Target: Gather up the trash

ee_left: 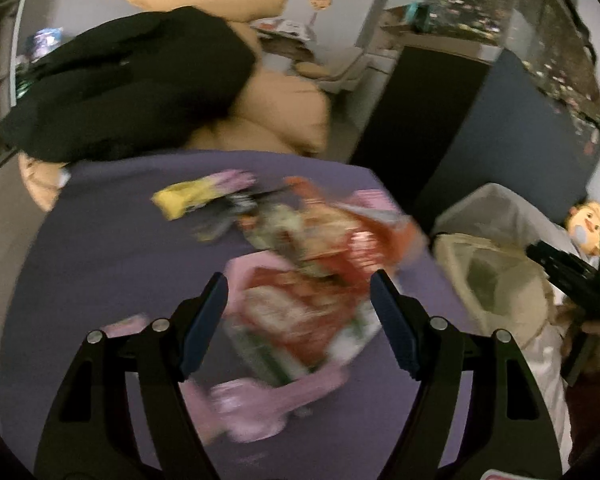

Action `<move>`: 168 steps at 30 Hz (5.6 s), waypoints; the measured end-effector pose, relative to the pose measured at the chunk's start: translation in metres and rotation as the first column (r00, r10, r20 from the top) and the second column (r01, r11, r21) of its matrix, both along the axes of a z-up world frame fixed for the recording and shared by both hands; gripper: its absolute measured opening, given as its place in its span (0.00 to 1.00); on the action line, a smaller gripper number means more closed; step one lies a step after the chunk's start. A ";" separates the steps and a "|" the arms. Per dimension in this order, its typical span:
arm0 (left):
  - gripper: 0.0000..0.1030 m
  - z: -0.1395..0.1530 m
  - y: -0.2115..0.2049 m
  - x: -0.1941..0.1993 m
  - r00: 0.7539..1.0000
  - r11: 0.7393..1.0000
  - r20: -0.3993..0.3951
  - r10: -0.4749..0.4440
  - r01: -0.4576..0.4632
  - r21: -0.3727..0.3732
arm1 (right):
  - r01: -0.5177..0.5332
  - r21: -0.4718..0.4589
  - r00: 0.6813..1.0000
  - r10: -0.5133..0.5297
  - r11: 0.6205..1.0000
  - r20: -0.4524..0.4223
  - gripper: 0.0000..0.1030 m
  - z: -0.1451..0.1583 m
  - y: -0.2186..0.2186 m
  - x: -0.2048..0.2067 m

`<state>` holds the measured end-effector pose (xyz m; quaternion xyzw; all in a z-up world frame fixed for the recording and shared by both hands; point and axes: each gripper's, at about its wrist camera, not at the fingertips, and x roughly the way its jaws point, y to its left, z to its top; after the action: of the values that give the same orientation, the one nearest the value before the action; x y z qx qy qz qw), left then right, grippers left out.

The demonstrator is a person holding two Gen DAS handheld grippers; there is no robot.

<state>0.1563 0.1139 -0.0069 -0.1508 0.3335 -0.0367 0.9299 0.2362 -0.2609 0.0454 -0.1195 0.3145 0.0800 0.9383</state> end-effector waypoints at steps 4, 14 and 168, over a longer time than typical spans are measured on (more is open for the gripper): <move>0.68 -0.013 0.033 -0.017 0.997 0.998 -0.057 0.056 -0.057 0.000 | -0.050 0.061 0.997 0.053 0.997 -0.055 0.41 -0.010 0.023 -0.012; 0.66 -0.056 0.077 -0.049 0.981 0.988 -0.174 0.091 -0.111 -0.108 | -0.142 0.123 0.969 0.163 0.982 -0.185 0.54 -0.045 0.085 -0.032; 0.68 -0.047 -0.142 0.076 0.829 0.849 -0.303 -0.470 0.519 0.103 | -0.170 0.319 0.964 0.225 0.932 -0.143 0.15 -0.073 0.025 -0.097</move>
<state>0.2319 -0.0281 -0.0534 0.0226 0.4851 -0.2257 0.8446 0.1391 -0.2360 -0.0279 0.0027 0.3669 0.2319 0.9009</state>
